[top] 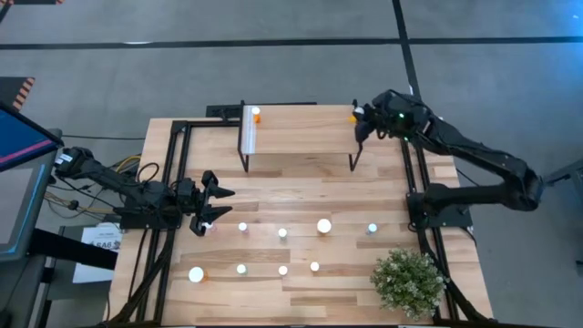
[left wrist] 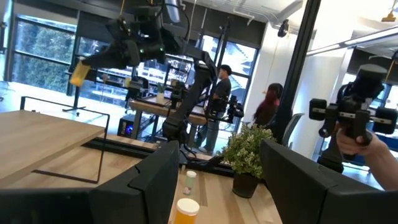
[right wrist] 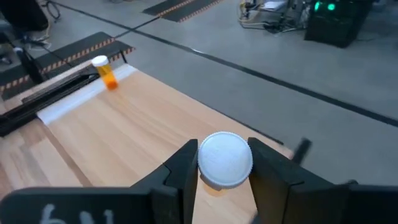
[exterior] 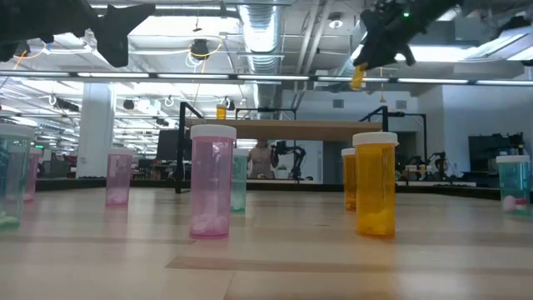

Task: Pick and place medicine bottles onto shelf by color
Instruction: Put the top small orange pill bottle on the shelf

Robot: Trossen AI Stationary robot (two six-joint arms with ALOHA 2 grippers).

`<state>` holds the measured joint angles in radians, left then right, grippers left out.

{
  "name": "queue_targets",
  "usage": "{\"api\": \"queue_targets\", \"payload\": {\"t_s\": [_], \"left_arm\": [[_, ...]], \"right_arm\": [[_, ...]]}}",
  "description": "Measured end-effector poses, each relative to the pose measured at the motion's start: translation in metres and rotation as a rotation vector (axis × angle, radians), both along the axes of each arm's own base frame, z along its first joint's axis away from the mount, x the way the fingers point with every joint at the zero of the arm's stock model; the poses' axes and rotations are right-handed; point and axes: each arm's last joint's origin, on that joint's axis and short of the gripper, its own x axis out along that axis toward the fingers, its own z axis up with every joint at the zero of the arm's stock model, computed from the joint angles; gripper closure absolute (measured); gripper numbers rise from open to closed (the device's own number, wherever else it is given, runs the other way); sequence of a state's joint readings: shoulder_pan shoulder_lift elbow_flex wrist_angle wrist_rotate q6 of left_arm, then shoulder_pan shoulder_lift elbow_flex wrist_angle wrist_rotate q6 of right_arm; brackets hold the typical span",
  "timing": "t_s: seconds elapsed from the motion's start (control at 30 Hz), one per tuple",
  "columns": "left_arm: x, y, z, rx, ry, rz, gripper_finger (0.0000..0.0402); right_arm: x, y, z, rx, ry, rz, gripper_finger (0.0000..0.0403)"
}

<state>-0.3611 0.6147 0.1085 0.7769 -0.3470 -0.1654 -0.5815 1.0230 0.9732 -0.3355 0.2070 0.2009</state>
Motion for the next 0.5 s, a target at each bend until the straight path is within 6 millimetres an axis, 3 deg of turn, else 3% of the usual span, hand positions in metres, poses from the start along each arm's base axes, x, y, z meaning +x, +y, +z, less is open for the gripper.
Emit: {"api": "queue_targets", "payload": {"t_s": [0.23, 0.5], "left_arm": [[0.0, 0.0, 0.0, -0.001, -0.001, -0.004, 0.0189], [0.0, 0.0, 0.0, -0.004, -0.001, -0.01, 0.0189]], "right_arm": [[0.031, -0.024, 0.001, -0.013, 0.094, 0.018, 0.0261], [0.049, -0.058, -0.025, 0.064, 0.188, 0.031, 0.0264]]}}
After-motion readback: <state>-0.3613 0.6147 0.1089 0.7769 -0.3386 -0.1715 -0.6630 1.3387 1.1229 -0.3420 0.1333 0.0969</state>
